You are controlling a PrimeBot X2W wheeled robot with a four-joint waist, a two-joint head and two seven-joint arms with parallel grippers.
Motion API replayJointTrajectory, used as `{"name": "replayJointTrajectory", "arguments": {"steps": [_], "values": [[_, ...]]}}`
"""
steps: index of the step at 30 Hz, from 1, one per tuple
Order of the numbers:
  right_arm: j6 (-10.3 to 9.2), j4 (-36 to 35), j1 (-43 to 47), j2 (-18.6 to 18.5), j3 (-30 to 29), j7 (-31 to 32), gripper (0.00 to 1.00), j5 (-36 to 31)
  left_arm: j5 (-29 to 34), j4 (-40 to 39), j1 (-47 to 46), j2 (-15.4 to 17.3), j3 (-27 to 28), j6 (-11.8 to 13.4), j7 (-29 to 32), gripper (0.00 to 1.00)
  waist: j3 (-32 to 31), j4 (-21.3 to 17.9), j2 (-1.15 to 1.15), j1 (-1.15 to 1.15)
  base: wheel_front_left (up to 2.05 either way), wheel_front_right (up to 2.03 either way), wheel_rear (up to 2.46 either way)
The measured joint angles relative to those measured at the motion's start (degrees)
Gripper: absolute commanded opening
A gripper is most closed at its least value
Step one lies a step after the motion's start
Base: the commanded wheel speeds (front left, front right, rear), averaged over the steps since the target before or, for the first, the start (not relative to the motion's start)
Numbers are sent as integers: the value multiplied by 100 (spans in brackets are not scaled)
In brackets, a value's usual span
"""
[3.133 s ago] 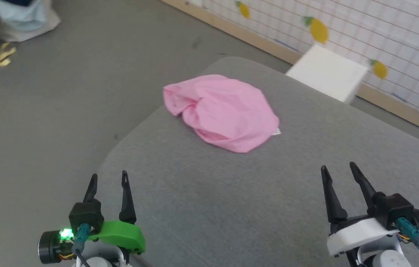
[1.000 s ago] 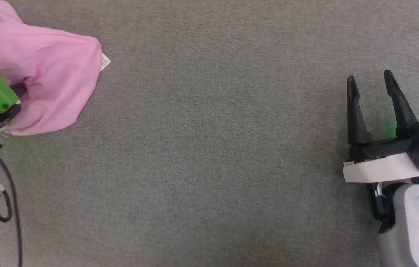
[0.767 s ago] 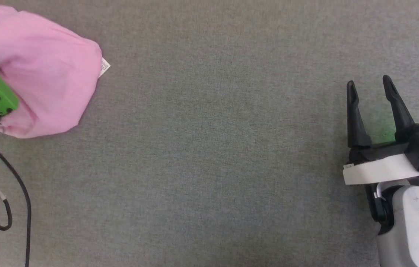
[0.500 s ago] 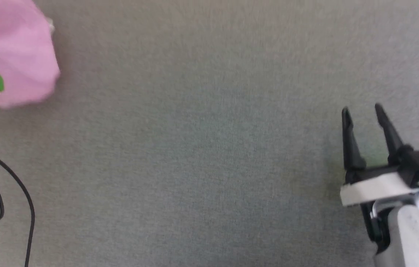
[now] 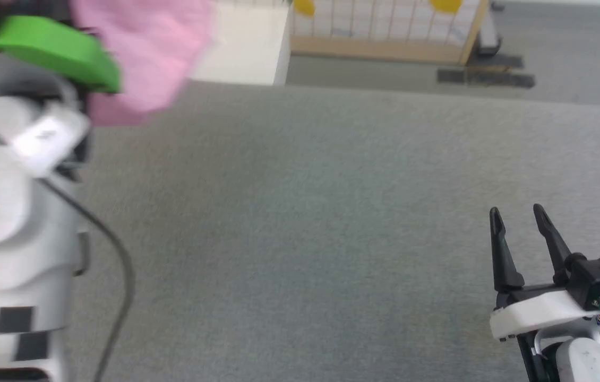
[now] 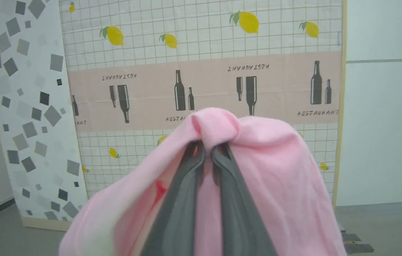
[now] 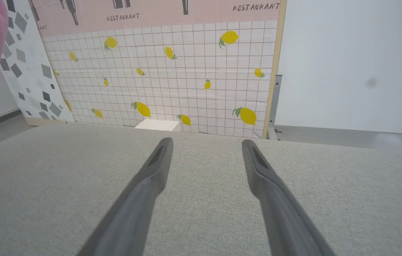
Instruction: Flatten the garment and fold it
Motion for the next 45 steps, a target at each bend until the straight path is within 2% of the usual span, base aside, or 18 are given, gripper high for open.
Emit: {"name": "replayJointTrajectory", "arguments": {"steps": [8,12,17,20,25,29,34,35,36,45], "values": [[0,-56,118,-1,60,58,100,-1,-182,91,-37,-1036,-854,-354,-105,0,-331,-528,0,0,0,0,0],[0,-88,119,-2,126,67,100,-1,-427,417,240,-1373,-1184,-424,-79,0,-388,-844,1,0,0,0,0],[0,-116,122,-3,158,115,100,-3,-635,1038,777,-1511,-1690,-452,281,0,-400,-1214,0,0,0,0,0],[0,-121,124,-4,182,118,100,-13,-918,1462,1082,-1555,-2045,-490,744,0,-381,-1410,0,0,0,0,0],[0,-127,124,-4,232,118,100,-7,-1232,2204,1586,-1579,-2826,-563,1855,0,-311,-1676,1,0,0,0,0],[0,-125,124,-5,225,118,100,0,-1495,2524,1734,-1583,-3325,-578,2650,0,-224,-1771,0,0,0,0,0],[0,-107,124,-5,221,116,100,5,-1631,2571,1659,-1586,-3549,-583,3073,0,-163,-1735,0,0,0,0,0],[0,-105,124,-4,224,115,100,23,-1629,2547,1652,-1588,-3539,-552,2920,56,-158,-1715,0,0,0,0,0],[0,-101,124,-4,219,112,100,34,-1623,2532,1658,-1588,-3526,-513,2691,100,-155,-1690,0,0,0,0,0],[0,-98,125,-5,98,109,100,23,-1541,1914,1654,-1484,-2892,-404,99,100,-257,-1368,0,0,0,0,0]]}}
